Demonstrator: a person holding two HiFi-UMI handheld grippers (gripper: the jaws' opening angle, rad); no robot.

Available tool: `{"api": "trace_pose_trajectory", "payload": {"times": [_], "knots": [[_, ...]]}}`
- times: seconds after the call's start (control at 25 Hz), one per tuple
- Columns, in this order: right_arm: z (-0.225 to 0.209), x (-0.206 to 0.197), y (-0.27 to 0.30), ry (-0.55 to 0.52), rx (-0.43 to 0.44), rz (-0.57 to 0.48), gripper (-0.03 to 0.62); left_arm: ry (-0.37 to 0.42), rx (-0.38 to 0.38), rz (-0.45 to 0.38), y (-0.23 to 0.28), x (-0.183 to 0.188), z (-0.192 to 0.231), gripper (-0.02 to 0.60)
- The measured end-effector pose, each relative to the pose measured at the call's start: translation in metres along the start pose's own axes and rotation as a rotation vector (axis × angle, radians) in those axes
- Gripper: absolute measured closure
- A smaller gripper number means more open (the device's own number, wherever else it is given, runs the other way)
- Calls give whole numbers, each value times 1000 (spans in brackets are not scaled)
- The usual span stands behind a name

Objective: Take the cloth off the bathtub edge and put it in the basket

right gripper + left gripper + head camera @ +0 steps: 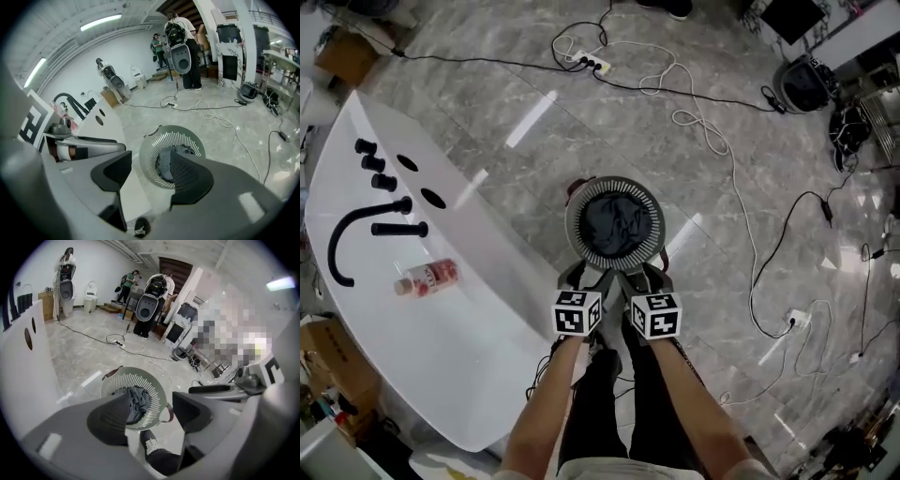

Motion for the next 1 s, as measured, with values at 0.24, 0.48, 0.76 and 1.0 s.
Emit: {"api": "trace_pose_trajectory", "payload": {"times": [0.24,0.48,0.76,1.0], "knots": [[17,19,-91,-45,-51,-65,362,26,-22,-85,-84,7,-36,259],[63,43,-168,-109,-36,-123,362,65,-42,-171,-185,7,-76,259],[117,43,-254,-150,1,-118,362,46,-100,-262,-281,-2,-117,259],[131,39,-316,-141,-5,-178,362,87,-114,-293,-332,-14,-153,259]]}}
Point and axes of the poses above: the fingertips, and each gripper's own axes: y forward along the fingers, z to its left, x out of its top, the point moved 3 cm from there along -y, backward along the fingers, and after that the axes turned 13 degrees about -y, right-handed, at the moved point
